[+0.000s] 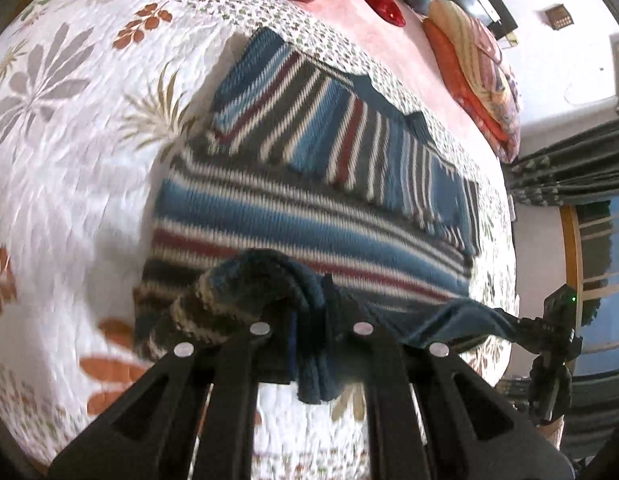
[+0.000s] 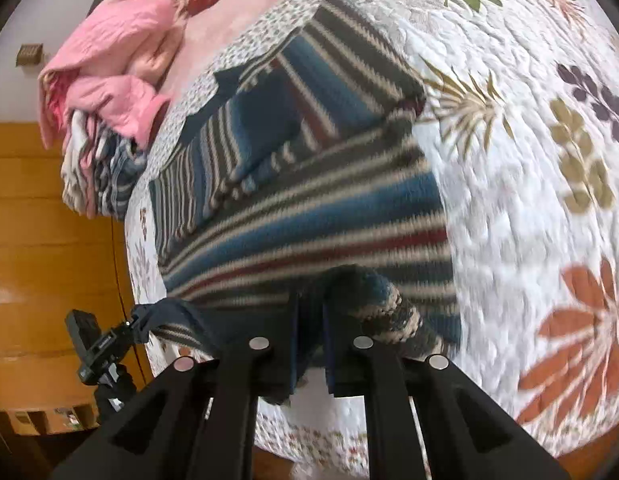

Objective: Fold small clothes
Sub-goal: 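Grasp the hem with the left gripper while the right gripper grasps it too, lifting toward the collar, then carry the hem over the sweater toward the collar with both grippers and lay it down, then open both grippers and release the folded hem onto the collar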

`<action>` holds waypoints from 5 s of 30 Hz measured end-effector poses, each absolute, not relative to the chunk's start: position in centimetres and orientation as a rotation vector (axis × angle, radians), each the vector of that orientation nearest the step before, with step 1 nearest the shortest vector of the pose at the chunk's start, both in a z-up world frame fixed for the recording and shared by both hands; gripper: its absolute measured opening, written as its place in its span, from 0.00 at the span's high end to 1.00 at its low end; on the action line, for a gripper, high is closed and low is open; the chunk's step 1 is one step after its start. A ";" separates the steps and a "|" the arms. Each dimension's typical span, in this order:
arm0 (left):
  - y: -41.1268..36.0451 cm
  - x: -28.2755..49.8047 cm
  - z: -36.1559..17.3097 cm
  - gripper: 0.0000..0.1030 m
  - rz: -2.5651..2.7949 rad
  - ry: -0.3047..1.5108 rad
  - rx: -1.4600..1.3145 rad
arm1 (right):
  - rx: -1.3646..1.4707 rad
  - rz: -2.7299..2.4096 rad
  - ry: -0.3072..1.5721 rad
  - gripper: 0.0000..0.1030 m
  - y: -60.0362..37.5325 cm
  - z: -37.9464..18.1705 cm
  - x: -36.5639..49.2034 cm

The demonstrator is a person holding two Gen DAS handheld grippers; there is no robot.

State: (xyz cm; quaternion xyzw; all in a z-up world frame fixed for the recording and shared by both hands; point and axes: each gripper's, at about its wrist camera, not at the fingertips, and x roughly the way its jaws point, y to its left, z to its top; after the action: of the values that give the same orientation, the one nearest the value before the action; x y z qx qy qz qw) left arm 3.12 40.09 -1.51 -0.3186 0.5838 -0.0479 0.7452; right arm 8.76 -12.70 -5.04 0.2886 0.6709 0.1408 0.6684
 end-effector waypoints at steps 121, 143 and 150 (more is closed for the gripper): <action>39.0 15.7 -0.2 0.57 0.032 1.114 -0.310 | 0.333 0.277 1.276 0.58 -12.8 -5.1 26.5; 37.1 10.0 -8.1 0.41 -0.007 1.307 -0.322 | 0.216 0.233 1.520 0.87 -13.7 -12.0 17.4; 37.1 10.4 -7.5 0.41 -0.004 1.290 -0.339 | 0.214 0.251 1.514 0.80 -12.8 -12.0 18.0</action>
State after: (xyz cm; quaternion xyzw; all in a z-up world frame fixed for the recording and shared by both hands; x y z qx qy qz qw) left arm 10.39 37.11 -7.53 -0.1572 0.5981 -0.0018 0.7858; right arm 17.99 -12.82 -12.01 0.0968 0.6834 0.1135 0.7147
